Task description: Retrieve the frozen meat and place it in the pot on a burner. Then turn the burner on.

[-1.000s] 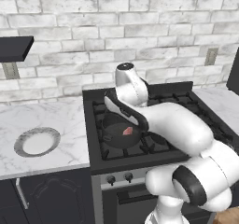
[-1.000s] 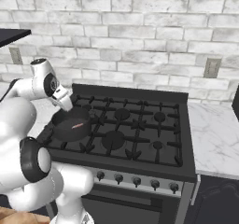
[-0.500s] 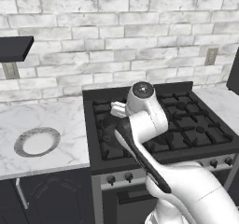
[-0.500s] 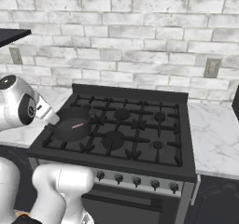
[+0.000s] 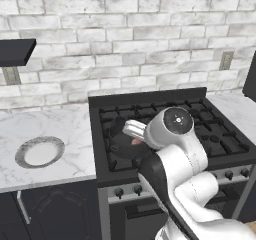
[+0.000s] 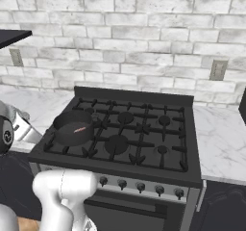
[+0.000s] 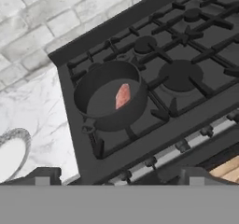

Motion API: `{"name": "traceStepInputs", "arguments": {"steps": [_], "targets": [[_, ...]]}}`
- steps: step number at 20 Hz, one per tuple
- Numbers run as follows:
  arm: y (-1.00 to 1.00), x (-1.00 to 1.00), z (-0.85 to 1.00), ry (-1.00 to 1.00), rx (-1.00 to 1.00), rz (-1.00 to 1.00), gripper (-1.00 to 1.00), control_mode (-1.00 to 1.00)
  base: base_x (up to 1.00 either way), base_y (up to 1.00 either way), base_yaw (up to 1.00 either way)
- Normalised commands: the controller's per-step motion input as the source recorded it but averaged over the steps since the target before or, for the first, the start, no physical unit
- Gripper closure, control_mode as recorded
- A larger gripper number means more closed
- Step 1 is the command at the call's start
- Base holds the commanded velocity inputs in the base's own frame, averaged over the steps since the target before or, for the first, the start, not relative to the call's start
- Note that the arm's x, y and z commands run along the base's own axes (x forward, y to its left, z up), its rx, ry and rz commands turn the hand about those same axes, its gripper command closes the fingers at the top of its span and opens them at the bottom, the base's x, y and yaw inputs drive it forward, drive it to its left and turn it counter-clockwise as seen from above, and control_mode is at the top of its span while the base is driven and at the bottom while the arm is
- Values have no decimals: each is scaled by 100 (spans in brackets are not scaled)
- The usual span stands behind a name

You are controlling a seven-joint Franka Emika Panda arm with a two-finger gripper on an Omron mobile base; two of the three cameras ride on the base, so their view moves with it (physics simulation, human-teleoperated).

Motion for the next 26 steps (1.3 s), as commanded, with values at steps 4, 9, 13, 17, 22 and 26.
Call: {"name": "traceStepInputs", "arguments": {"steps": [4, 9, 13, 17, 22, 26], "targets": [[35, -90, 38, -6, 2, 12, -100, -100, 0, 0, 0], [22, -100, 4, -10, 0, 7, -100, -100, 0, 0, 0], [9, -90, -7, -9, 0, 8, -100, -100, 0, 0, 0], [12, -20, -26, -2, 0, 0, -100, -100, 0, 0, 0], [16, -14, -77, -12, -16, 0, -100, -100, 0, 0, 0], [12, -34, -95, -24, -31, 5, -100, -100, 0, 0, 0]]}}
